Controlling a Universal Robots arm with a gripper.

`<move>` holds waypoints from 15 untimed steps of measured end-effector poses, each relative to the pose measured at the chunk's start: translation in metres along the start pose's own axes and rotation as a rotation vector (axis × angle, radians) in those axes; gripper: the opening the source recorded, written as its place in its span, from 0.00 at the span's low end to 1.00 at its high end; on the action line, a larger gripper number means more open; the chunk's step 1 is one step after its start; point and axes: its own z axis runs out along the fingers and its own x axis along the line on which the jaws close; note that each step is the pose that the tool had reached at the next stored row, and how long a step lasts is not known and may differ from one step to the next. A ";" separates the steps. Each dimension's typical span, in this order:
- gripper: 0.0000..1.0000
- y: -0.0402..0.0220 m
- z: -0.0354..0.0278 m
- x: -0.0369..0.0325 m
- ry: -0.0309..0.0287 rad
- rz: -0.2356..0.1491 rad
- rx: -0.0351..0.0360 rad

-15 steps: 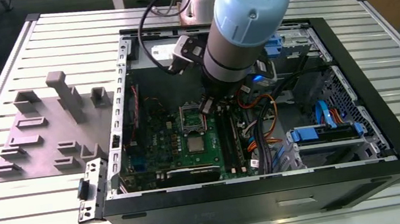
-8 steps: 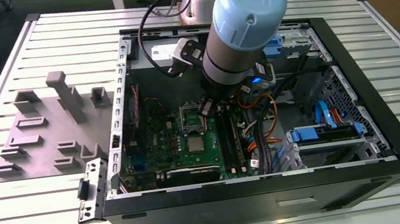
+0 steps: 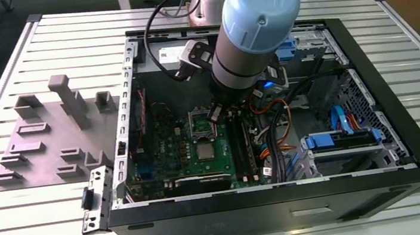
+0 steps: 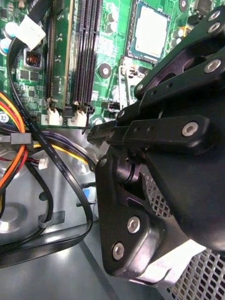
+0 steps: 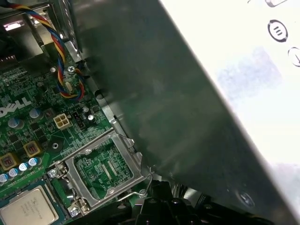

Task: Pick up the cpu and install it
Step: 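Close the cpu cover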

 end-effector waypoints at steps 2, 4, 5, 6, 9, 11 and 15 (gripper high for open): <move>0.11 0.0003 0.0001 0.0002 0.0025 0.000 0.0010; 0.11 0.0005 -0.0003 0.0002 0.0066 0.001 0.0025; 0.11 0.0007 -0.0006 0.0002 0.0083 0.001 0.0030; 0.11 0.0008 -0.0009 0.0002 0.0096 0.001 0.0034; 0.11 0.0013 -0.0027 -0.0002 0.0130 0.002 0.0040; 0.11 0.0018 -0.0038 -0.0004 0.0163 0.002 0.0052; 0.11 0.0025 -0.0052 -0.0005 0.0308 0.004 0.0114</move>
